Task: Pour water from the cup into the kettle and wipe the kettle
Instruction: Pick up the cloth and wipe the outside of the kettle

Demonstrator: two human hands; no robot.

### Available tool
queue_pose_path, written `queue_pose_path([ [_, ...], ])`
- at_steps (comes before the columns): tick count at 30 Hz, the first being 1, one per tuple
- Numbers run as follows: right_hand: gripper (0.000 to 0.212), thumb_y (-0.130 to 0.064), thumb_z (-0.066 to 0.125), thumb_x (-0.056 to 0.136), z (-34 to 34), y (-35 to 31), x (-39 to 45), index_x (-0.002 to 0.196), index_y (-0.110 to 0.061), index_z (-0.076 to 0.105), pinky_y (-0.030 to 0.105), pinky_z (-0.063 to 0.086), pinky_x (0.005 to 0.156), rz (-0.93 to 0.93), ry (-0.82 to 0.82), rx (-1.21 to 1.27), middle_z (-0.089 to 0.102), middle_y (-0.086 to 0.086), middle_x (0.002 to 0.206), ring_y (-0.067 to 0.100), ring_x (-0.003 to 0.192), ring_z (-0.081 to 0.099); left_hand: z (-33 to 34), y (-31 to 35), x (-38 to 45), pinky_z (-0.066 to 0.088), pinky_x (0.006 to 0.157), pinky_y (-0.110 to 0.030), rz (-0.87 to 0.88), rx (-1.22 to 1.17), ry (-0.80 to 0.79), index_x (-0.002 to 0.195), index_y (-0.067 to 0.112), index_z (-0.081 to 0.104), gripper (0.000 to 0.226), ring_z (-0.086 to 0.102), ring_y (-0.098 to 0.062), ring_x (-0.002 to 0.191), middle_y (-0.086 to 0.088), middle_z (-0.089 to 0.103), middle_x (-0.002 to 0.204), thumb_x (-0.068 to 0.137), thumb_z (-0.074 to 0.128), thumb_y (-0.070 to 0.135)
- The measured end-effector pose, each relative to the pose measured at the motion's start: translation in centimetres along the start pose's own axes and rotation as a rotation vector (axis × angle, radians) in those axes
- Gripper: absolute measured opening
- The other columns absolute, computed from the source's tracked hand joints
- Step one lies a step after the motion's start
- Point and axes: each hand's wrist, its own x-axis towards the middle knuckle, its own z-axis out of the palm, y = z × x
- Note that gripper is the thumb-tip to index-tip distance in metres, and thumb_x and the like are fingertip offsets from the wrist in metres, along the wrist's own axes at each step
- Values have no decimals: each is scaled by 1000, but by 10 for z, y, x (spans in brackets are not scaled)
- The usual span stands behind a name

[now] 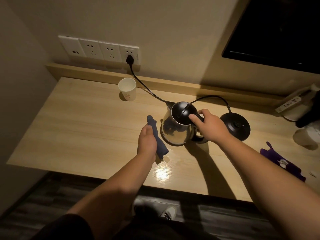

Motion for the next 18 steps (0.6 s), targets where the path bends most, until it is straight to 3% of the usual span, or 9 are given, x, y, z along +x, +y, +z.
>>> queue_pose_path([
  [4, 68, -68, 45, 90, 18, -12, -9, 137, -19, 45, 48, 56, 85, 106, 74, 245, 67, 7, 111, 26, 97, 65, 0, 5, 2, 39, 105, -49, -61, -15, -34, 134, 28, 50, 43, 54, -24, 117, -5, 58, 128, 96, 39, 47],
  [7, 65, -64, 49, 91, 32, -19, -15, 137, -18, 47, 43, 54, 88, 185, 169, 402, 62, 4, 119, 23, 105, 60, 5, 12, -5, 44, 99, -44, 158, 147, -61, 135, 31, 46, 38, 55, -19, 113, 2, 59, 122, 103, 29, 42],
  [11, 56, -59, 51, 93, 32, -17, -15, 130, -17, 53, 31, 49, 74, 269, 221, 640, 62, -1, 113, 17, 100, 59, 12, 24, -11, 46, 95, -38, 332, 226, -78, 136, 35, 43, 37, 53, -15, 116, 7, 55, 127, 104, 26, 41],
  [15, 49, -60, 47, 94, 31, -7, -15, 114, -18, 62, 37, 53, 80, 310, 263, 744, 67, 3, 101, 21, 94, 63, 23, 44, -15, 40, 82, -21, 460, 264, -99, 136, 34, 42, 35, 49, -7, 112, 11, 50, 127, 105, 26, 38],
  [18, 50, -60, 47, 94, 32, 1, -17, 104, -14, 63, 35, 49, 70, 327, 275, 808, 62, 1, 84, 19, 80, 60, 35, 55, -16, 34, 77, -7, 580, 328, -100, 139, 28, 43, 37, 46, -1, 111, 10, 48, 132, 106, 29, 32],
])
